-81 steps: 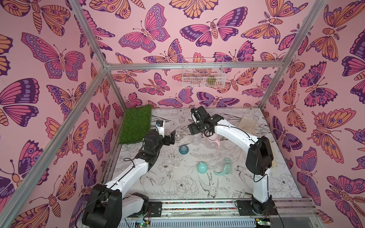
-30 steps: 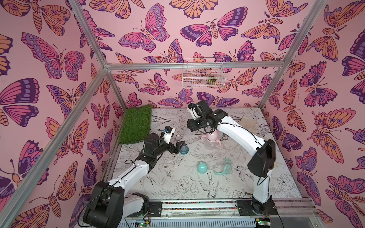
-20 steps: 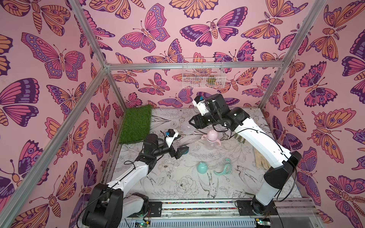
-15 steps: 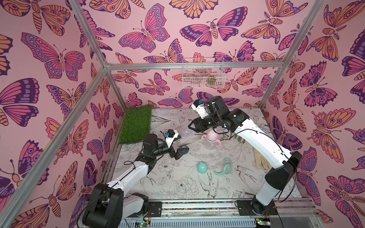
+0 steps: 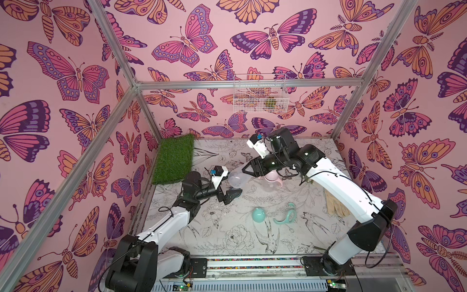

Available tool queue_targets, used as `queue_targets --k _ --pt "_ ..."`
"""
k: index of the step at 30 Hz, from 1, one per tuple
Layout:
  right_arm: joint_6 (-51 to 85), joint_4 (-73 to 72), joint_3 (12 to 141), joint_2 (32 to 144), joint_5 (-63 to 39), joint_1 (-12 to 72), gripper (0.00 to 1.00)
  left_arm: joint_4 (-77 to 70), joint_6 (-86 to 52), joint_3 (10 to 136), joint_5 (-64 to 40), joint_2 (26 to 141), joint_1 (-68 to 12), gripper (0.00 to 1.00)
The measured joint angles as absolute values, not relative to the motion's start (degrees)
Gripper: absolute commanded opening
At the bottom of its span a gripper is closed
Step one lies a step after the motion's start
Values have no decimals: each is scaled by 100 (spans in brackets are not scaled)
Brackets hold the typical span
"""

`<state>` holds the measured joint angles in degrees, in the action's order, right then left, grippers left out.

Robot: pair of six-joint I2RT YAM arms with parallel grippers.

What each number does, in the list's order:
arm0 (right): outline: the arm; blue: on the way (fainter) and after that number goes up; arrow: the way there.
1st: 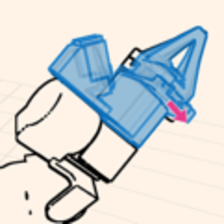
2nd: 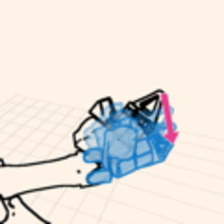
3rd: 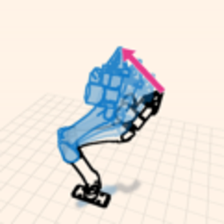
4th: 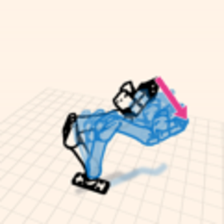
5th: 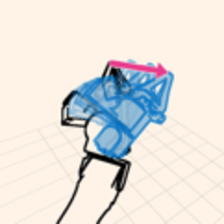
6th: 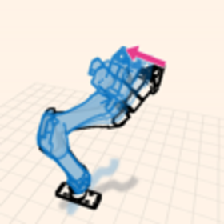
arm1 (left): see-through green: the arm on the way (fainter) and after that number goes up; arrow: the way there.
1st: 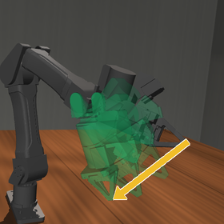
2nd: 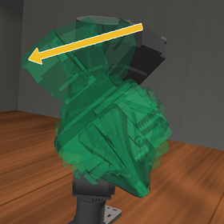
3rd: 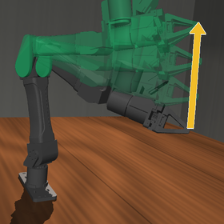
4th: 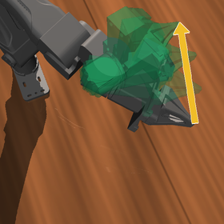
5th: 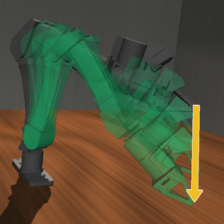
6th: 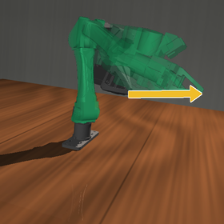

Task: Assemble the baby bottles
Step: Pick up the baby bottle from the center of the board.

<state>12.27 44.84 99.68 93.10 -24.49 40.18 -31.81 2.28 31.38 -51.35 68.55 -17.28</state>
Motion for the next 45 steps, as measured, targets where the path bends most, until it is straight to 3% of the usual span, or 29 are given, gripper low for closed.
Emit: queue_targets --k 17,30,38,45 --pt "1629 3728 9408 9207 -3216 4049 21 -3468 -60 3277 -5889 7054 -1883 100" --pt "1828 3347 9070 8910 -3354 4047 21 -3555 -207 3343 -6075 7096 -1918 93" --pt "1955 3059 8886 8847 -3354 4018 20 -3612 -375 3352 -6108 7100 -1914 70" --pt "2040 2947 8858 8847 -3352 4016 21 -3671 -556 3352 -6110 7100 -1909 56"
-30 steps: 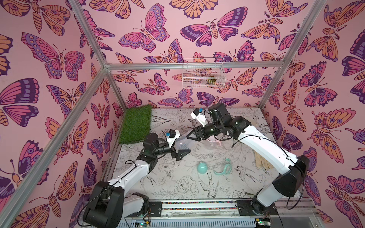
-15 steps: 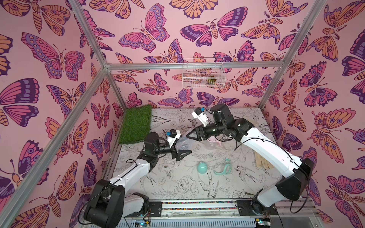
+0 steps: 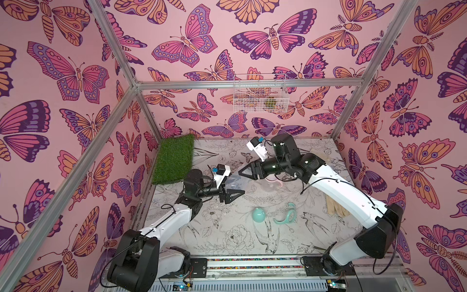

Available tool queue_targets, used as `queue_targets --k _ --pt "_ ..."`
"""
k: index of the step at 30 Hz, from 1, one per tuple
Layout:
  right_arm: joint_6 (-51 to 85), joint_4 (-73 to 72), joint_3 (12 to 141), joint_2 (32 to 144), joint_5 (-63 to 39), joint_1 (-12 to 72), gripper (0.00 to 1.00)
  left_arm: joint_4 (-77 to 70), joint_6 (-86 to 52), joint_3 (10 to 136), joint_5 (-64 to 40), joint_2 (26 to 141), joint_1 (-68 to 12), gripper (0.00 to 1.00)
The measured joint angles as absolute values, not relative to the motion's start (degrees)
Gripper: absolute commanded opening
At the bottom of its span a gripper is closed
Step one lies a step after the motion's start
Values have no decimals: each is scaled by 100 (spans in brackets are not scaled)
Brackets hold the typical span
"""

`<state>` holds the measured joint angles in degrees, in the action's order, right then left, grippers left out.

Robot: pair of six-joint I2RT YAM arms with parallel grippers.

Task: Assemble the baby bottles
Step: Pick up the baby bottle from the center of the board, then pick up the handle at the center of the board.

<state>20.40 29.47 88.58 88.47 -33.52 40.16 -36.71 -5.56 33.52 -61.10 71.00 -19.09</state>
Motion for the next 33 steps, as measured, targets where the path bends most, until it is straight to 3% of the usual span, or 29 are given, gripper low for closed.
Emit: queue_targets --k 2,6,11,19,26,33 --pt "2062 2928 8855 8847 -3352 4016 31 -3697 -602 3352 -6108 7100 -1907 50" --pt "2067 2912 8855 8838 -3343 4014 55 -3745 -672 3352 -6108 7100 -1907 24" --pt "1931 2945 8855 8748 -3212 4034 65 -3861 -692 3350 -6018 7096 -1931 0" --pt "1492 3085 8670 8128 -2724 4091 77 -3863 -598 3120 -5253 6785 -1979 0" --pt "1520 3081 8147 7496 -2032 4091 77 -3750 -489 2882 -4145 6482 -1979 0" --pt "2126 3607 6455 6646 -716 3787 77 -3507 -235 2591 -3277 5937 -1979 0"
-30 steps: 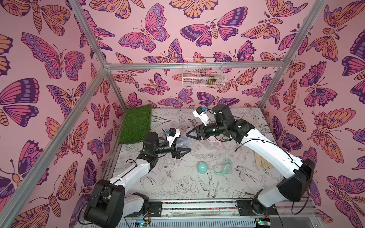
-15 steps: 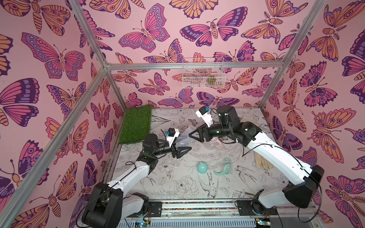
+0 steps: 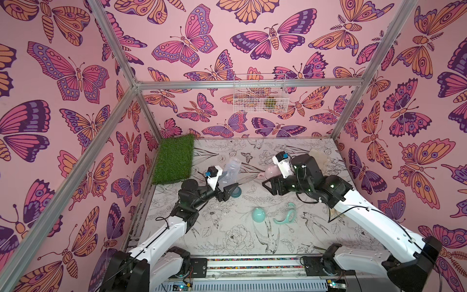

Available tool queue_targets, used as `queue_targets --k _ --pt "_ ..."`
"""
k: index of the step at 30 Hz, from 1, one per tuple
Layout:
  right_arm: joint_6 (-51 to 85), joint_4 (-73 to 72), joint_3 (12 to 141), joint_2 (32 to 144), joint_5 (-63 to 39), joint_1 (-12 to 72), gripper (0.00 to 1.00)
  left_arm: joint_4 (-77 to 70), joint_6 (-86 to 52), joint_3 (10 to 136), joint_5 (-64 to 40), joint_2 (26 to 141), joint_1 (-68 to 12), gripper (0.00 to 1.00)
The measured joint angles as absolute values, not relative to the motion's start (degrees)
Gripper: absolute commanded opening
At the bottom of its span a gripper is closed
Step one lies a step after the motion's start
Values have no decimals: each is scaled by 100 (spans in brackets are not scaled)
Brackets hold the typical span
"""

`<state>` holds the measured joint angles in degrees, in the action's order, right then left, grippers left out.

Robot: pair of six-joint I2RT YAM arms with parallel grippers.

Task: Assemble the baby bottles
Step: Pick up the handle at the center of the board.

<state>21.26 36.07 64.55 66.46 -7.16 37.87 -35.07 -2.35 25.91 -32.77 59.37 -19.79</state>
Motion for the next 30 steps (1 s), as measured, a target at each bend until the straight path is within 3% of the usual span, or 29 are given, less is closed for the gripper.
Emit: queue_targets --k 8,18,30 --pt "2718 4036 4711 5804 -311 3162 85 -3463 -145 2576 -3037 5843 -1979 0" --pt "3033 2936 2849 5487 -1249 1966 91 -3463 -91 2556 -3033 5776 -1997 0" --pt "3074 1559 2161 5723 -2112 1909 94 -3461 -86 2556 -3041 5776 -2043 0"
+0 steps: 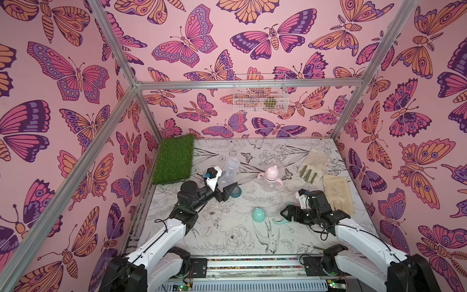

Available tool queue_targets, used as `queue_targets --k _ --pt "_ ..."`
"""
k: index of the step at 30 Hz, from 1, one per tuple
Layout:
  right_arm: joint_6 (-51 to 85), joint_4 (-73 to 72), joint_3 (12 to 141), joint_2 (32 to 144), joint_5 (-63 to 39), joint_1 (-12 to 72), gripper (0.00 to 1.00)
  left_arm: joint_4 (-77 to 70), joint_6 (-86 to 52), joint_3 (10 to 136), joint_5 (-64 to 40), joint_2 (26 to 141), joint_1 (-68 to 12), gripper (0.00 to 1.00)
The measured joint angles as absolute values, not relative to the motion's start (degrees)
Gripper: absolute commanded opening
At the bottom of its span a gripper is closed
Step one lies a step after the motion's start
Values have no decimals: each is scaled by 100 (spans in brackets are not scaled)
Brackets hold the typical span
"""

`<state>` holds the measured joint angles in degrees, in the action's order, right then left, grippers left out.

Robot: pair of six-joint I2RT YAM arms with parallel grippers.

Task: Assemble the baby bottles
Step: Pick up the handle at the center of the board.

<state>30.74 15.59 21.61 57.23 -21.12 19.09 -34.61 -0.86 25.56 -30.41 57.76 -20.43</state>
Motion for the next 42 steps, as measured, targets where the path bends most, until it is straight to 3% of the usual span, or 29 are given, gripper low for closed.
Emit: queue_targets --k 15,24,36,42 --pt "3201 71 2167 6934 -2816 1883 83 -3461 -84 2556 -3061 5776 -2071 0" --pt "3264 -329 1970 6932 -3092 1883 81 -3463 -67 2556 -3131 5806 -2091 0" --pt "3280 -523 1942 7091 -3280 2014 56 -3465 -67 2556 -3190 5833 -2145 0" --pt "3225 -263 1951 6858 -3208 2058 51 -3468 -67 2567 -3203 5918 -2163 0"
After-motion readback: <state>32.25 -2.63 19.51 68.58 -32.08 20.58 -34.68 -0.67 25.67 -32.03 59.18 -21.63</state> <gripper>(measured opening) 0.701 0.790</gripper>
